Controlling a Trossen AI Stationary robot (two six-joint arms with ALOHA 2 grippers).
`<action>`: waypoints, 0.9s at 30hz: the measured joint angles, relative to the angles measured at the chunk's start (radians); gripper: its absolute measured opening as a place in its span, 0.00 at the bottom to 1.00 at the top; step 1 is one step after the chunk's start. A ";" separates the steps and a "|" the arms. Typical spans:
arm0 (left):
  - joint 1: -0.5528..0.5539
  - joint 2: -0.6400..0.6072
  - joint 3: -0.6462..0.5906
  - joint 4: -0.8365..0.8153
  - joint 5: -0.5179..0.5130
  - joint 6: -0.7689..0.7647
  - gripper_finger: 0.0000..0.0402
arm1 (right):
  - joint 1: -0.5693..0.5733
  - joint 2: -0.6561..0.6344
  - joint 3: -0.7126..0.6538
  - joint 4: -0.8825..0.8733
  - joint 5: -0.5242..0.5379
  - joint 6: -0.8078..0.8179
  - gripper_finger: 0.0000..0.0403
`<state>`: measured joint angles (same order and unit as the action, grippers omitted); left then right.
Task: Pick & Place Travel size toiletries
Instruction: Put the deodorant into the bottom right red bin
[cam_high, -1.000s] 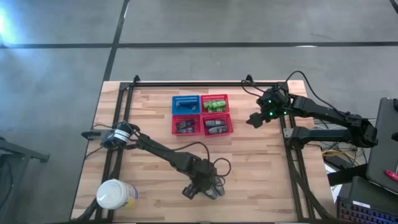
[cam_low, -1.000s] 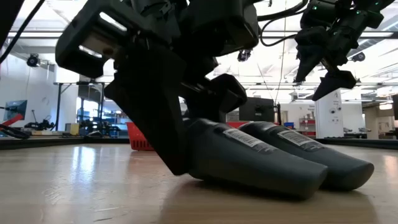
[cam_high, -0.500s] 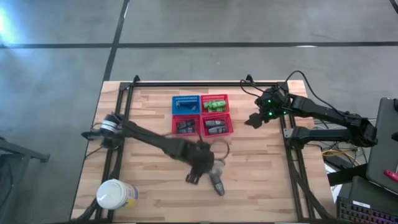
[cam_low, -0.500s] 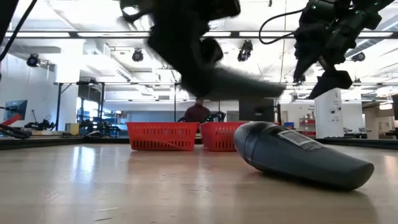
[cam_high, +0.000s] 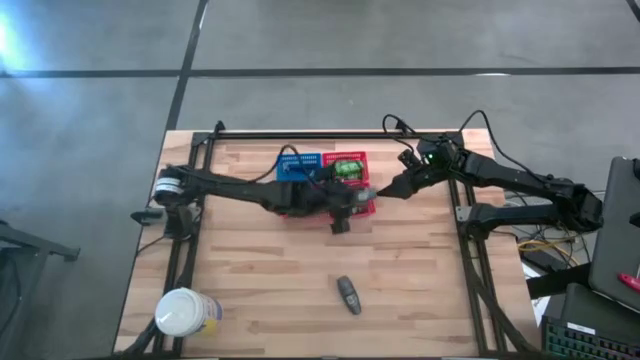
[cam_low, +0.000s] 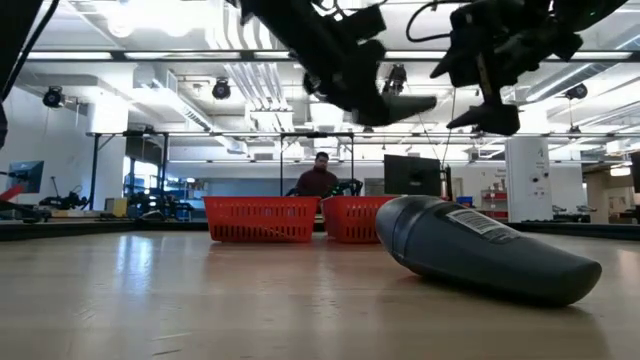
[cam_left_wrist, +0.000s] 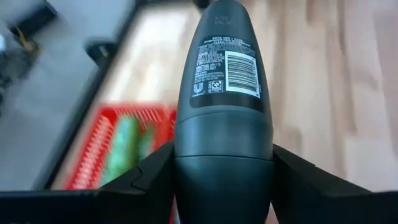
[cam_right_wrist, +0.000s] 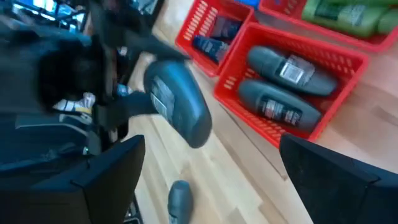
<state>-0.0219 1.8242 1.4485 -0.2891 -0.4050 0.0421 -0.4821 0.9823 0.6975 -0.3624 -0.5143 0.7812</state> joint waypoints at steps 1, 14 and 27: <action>0.011 0.005 0.000 0.049 -0.001 0.014 0.51 | 0.000 0.006 0.000 0.001 -0.007 0.002 0.91; 0.065 0.013 0.002 0.148 0.074 0.116 0.51 | 0.000 0.066 0.000 0.168 -0.083 0.059 0.91; 0.076 0.013 0.002 0.128 0.057 0.126 0.51 | 0.011 0.162 0.000 0.251 -0.118 0.102 0.73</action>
<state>0.0539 1.8374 1.4501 -0.1609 -0.3481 0.1678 -0.4711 1.1442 0.6971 -0.1110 -0.6325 0.8829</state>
